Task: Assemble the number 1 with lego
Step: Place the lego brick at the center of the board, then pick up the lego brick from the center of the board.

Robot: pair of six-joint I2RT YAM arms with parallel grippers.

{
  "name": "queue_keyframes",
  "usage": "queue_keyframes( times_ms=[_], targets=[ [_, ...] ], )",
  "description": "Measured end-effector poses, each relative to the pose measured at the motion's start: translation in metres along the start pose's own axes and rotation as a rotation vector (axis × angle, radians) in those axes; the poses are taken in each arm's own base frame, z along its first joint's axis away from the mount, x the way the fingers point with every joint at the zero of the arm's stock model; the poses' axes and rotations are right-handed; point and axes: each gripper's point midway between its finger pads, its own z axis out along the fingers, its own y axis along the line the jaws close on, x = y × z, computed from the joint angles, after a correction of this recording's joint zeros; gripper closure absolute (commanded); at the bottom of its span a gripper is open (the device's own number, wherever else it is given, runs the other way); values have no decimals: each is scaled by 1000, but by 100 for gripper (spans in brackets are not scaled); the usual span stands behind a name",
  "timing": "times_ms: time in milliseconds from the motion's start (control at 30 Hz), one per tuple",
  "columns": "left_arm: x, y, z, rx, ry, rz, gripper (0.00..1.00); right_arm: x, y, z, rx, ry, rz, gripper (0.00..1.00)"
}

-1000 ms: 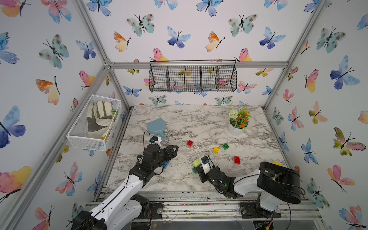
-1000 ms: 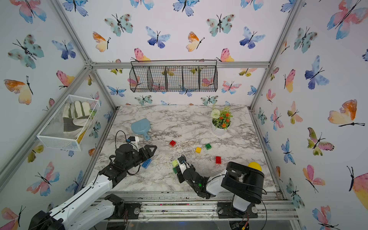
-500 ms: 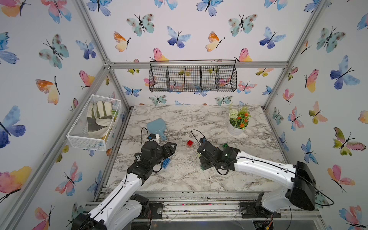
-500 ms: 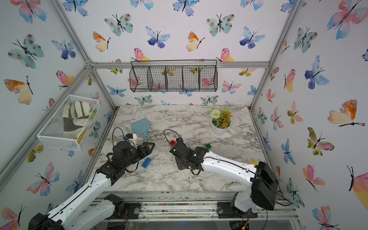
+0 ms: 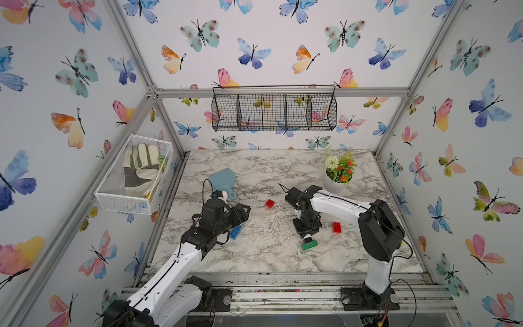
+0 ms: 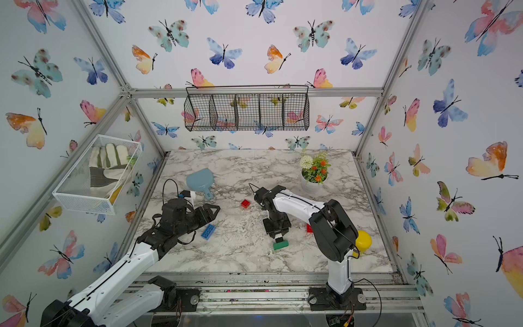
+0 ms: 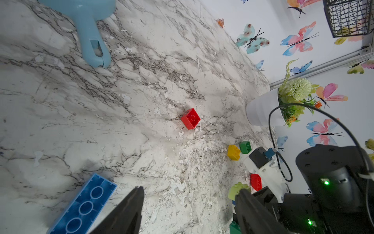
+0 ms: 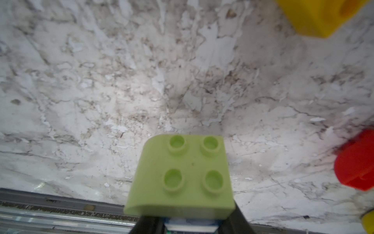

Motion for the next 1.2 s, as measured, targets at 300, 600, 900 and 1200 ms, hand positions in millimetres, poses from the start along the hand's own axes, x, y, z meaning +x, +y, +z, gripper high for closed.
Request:
queue_keyframes(
  times_ms=[300, 600, 900, 1200],
  targets=[
    [2, 3, 7, -17, 22, -7, 24, 6, -6, 25, -28, 99, 27, 60],
    [0, 8, 10, -41, 32, -15, 23, 2, -7, 24, -43, 79, 23, 28],
    [-5, 14, 19, -120, 93, 71, 21, -8, -11, -69, -148, -318, 16, 26],
    [32, 67, 37, -384, 346, 237, 12, -29, -21, -98, -173, -553, 62, 26]
  ],
)
